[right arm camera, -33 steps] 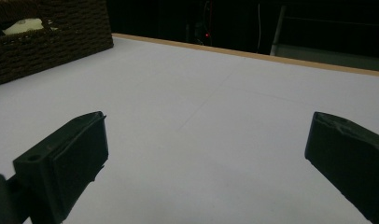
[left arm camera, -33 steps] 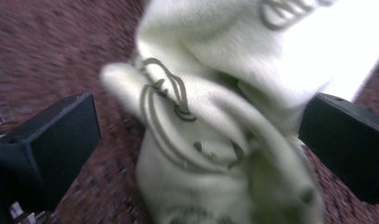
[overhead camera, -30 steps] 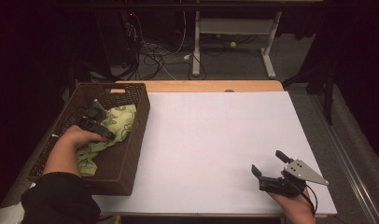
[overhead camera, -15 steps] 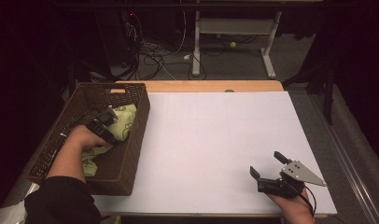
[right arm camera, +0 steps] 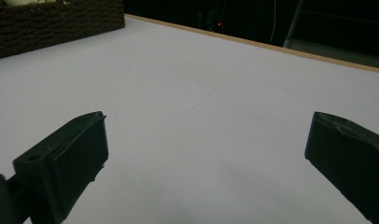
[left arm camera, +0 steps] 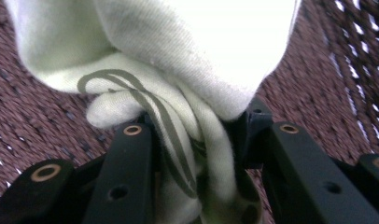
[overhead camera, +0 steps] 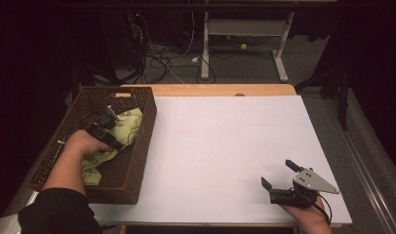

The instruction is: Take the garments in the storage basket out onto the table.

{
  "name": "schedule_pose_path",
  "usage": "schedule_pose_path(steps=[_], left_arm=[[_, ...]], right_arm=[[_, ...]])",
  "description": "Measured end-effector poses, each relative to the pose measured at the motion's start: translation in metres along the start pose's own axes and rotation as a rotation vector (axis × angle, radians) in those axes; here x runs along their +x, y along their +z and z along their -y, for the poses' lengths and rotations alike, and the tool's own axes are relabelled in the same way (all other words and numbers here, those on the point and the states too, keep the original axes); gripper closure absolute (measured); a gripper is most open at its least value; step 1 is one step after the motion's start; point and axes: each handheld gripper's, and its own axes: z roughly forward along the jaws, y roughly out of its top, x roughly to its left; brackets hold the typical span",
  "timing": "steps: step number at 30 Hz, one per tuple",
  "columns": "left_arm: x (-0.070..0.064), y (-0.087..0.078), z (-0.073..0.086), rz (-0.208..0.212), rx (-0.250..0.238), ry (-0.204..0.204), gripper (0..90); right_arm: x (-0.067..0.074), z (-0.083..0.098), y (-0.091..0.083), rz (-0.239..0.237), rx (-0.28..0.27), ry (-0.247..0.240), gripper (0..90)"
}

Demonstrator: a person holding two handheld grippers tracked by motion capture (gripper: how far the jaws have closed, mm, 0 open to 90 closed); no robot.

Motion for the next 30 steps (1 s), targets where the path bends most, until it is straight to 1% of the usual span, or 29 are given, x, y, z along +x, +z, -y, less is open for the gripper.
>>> schedule_pose_path(steps=[1, 2, 3, 4, 5, 6, 8, 10, 11, 12, 16, 18, 22, 23, 25, 27, 29, 30], left_arm=[[-0.001, -0.001, 0.0, 0.0, 0.012, -0.004, 61.5], [-0.001, -0.001, 0.0, 0.0, 0.012, -0.004, 61.5], [-0.007, -0.003, 0.0, -0.02, 0.036, -0.006, 61.5], [-0.01, -0.005, 0.0, -0.026, 0.043, -0.012, 61.5], [-0.011, -0.007, 0.0, -0.025, 0.047, -0.023, 61.5], [-0.011, -0.007, 0.0, -0.025, 0.047, -0.023, 61.5], [-0.017, -0.012, 0.002, -0.038, 0.056, -0.026, 61.4], [-0.018, -0.015, 0.004, -0.056, 0.075, -0.06, 61.5], [-0.018, -0.015, 0.004, -0.056, 0.075, -0.06, 61.5], [-0.02, -0.017, 0.007, -0.053, 0.077, -0.078, 61.5], [-0.022, -0.019, 0.011, -0.041, 0.079, -0.085, 61.5], [-0.025, -0.022, 0.013, -0.031, 0.082, -0.094, 61.5], [-0.03, -0.026, 0.015, -0.033, 0.086, -0.093, 61.5], [-0.034, -0.03, 0.016, -0.045, 0.09, -0.089, 61.5], [-0.038, -0.034, 0.017, -0.061, 0.097, -0.079, 61.6], [-0.039, -0.037, 0.017, -0.067, 0.098, -0.077, 61.6], [-0.042, -0.044, 0.019, -0.073, 0.101, -0.067, 61.6], [-0.043, -0.047, 0.019, -0.076, 0.101, -0.069, 61.6]], right_arm=[[0.0, -0.001, -0.001, 0.001, -0.004, 0.0, 0.0], [0.0, -0.001, -0.001, 0.001, -0.004, 0.0, 0.0], [0.0, -0.002, -0.003, -0.018, -0.019, 0.01, 0.0], [0.0, -0.002, -0.003, -0.023, -0.024, 0.019, 0.0], [0.001, -0.003, -0.004, -0.023, -0.026, 0.026, 0.1], [0.001, -0.004, -0.004, -0.032, -0.035, 0.022, 0.0], [0.003, -0.004, -0.005, -0.034, -0.034, 0.018, 0.0], [0.004, -0.004, -0.005, -0.044, -0.039, 0.022, 0.0], [0.004, -0.004, -0.005, -0.049, -0.039, 0.025, 0.0], [0.005, -0.004, -0.004, -0.058, -0.04, 0.022, 0.0], [0.007, -0.004, -0.003, -0.068, -0.043, 0.01, 0.0], [0.007, -0.004, -0.003, -0.07, -0.041, 0.006, 0.0], [0.007, -0.005, -0.002, -0.071, -0.046, 0.009, 0.0], [0.008, -0.005, -0.002, -0.062, -0.043, 0.006, 0.0], [0.009, -0.006, -0.002, -0.068, -0.047, 0.006, 0.0], [0.009, -0.006, -0.001, -0.07, -0.048, 0.001, 0.0], [0.011, -0.006, -0.001, -0.071, -0.043, -0.001, 0.0], [0.011, -0.006, -0.001, -0.067, -0.038, -0.003, 0.0]])
